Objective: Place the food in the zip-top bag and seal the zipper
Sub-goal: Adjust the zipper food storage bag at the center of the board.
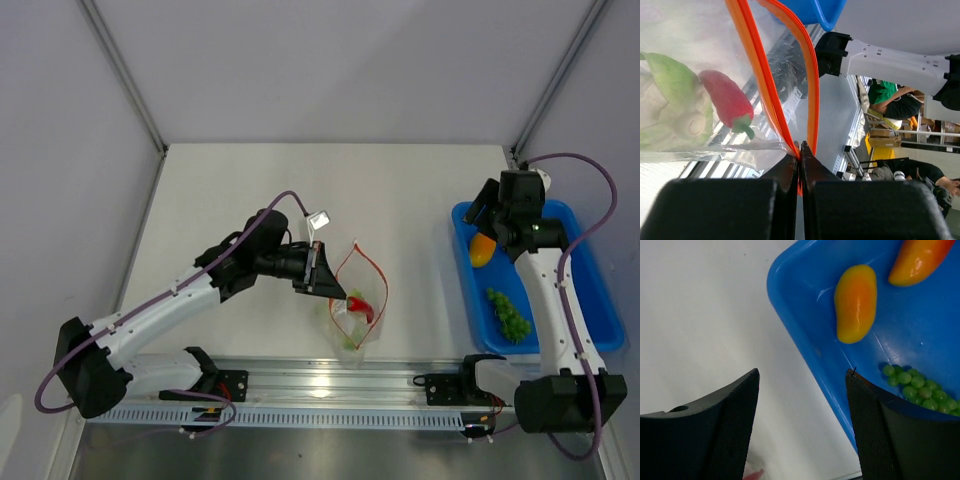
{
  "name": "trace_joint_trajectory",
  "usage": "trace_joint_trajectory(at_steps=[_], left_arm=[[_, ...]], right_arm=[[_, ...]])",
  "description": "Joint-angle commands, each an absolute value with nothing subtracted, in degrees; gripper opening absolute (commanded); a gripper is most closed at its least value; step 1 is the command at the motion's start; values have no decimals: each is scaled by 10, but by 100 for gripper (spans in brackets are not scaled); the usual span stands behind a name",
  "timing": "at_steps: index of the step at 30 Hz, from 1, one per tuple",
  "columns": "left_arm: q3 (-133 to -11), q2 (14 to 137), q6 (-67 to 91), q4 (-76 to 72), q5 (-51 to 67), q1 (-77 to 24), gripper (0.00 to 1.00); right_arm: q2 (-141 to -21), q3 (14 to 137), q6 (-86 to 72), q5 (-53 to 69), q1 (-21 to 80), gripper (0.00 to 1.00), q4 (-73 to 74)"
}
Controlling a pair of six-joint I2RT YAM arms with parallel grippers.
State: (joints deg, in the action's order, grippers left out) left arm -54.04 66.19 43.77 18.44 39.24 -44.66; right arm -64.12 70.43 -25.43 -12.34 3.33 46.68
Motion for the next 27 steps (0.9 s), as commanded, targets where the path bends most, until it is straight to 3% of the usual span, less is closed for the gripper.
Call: trace_joint_trajectory(at_steps=[1,8,27], left_arm=[[-573,650,398,188,424,-445,1],[-568,667,395,175,471,-439,1],[-545,650,406,159,484,-435,0]], right_arm=[[-668,689,-256,-71,-25,72,393],[-771,649,-289,-7,-134,79,339],[-875,556,-294,-26,-144,87,198]])
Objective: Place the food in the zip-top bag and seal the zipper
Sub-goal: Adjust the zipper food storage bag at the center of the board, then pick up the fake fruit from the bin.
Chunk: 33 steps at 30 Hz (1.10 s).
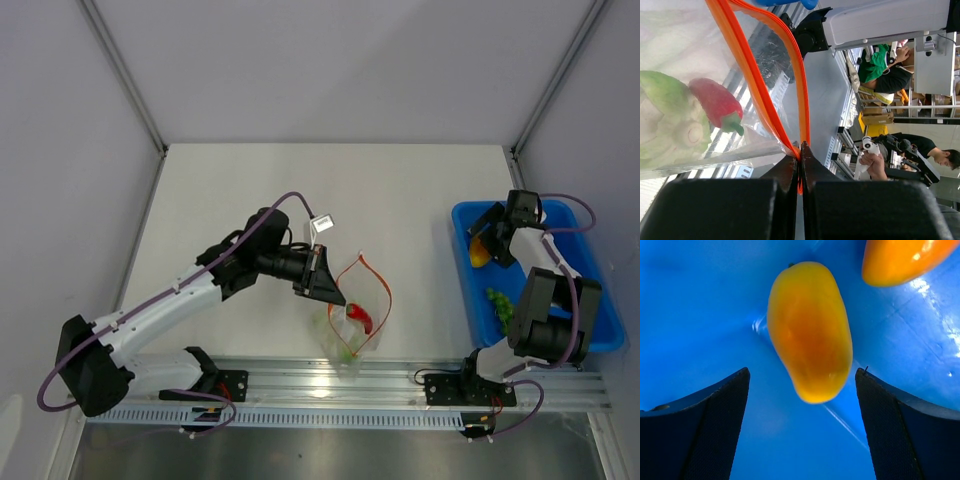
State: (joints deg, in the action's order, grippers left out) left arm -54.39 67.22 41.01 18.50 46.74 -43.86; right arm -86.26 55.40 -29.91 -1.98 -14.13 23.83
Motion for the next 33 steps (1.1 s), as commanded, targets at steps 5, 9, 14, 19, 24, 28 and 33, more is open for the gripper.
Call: trace_joint_trajectory(at_steps=[5,9,14,19,24,28,33], left_arm=[[-548,642,407,171,476,-435,1],[-547,636,408,182,469,-435,1],[-544,629,410,189,461,-435,1],[-543,624,418,190,456,-435,1],[-527,607,426,189,442,-435,1],[-518,602,435,185,443,-435,1],[-512,594,435,187,434,-435,0]], right_arm=[[-915,561,-300,-31,-147,85,179],[-936,558,-302,-33,-147,82,168],[-948,552,-300,-40,-148,74,156],[-944,537,-303,-40,-148,61,144],[-915,514,-304,-33,-149,26,138],[-885,506,-307,-47,-154,8,154],[-811,499,-308,-37,-155,0,174]])
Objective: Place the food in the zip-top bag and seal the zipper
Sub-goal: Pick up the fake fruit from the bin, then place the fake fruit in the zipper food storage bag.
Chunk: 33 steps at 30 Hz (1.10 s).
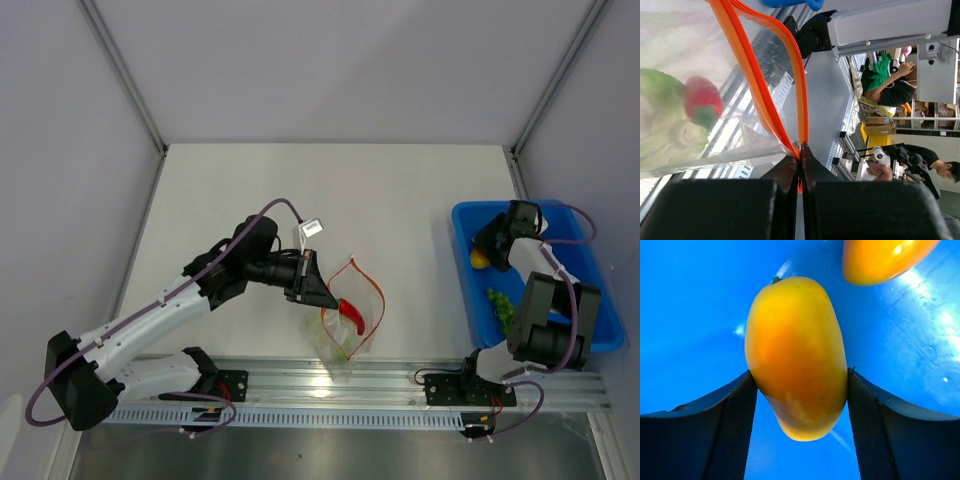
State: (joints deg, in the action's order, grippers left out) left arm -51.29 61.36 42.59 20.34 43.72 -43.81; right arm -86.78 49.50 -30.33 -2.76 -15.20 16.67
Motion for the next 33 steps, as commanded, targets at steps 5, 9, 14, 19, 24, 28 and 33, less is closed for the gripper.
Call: trace_joint_trajectory(at_steps=[5,9,14,19,24,28,33], left_arm=[[-519,602,432,189,431,-435,1],[-537,611,426,197,429,-435,1],[-552,623,420,204,425,-435,1],[-575,632,417,212,416,-435,0],[-590,635,414,228,406,-434,0],[-598,632,415,237,396,-434,0],[-599,624,419,244,385,-434,1]], right_arm=[[-699,511,-312,-18,-147,0,217],[-625,539,-309,-7,-126,0,268],[-563,585,-277,98,-27,0,301],[-537,642,-258,220,129,0,310],[-473,608,-271,188,345,0,239],[-473,583,-304,152,438,1,228],[-485,548,-335,52,532,3,234]])
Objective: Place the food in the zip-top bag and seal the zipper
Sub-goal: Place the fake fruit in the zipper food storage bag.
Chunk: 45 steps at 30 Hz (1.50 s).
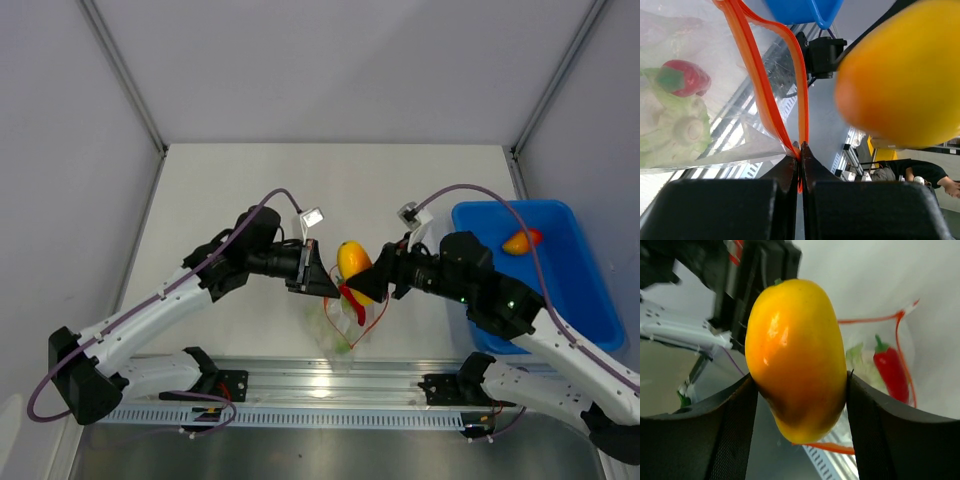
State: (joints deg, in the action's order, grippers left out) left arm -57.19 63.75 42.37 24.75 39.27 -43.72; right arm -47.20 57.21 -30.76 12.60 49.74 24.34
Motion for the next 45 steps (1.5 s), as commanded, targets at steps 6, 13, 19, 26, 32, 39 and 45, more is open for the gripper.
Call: trace_joint_trajectory(at_steps=[6,13,19,26,32,39,45], left_arm=[[-588,613,434,236,382,-435,0],[-583,600,435,243,373,-435,1],[-585,605,435,240,373,-435,1],[-598,614,431,245,373,-435,1],[-600,616,424,252,367,-435,1],[-600,615,419,252,366,-435,1],[-592,614,415,250,372,-434,0]], right_arm=[[-491,511,-416,-39,567,8,235],[-505,478,-480,-48,574,12,231],[-534,476,-472,-19,599,21,219],[-567,491,-433,0,617,74,242],[-555,527,-401,-36,617,83,296],[-541,578,-382,-105,613,83,373],[-522,612,-372,-161,587,82,411]])
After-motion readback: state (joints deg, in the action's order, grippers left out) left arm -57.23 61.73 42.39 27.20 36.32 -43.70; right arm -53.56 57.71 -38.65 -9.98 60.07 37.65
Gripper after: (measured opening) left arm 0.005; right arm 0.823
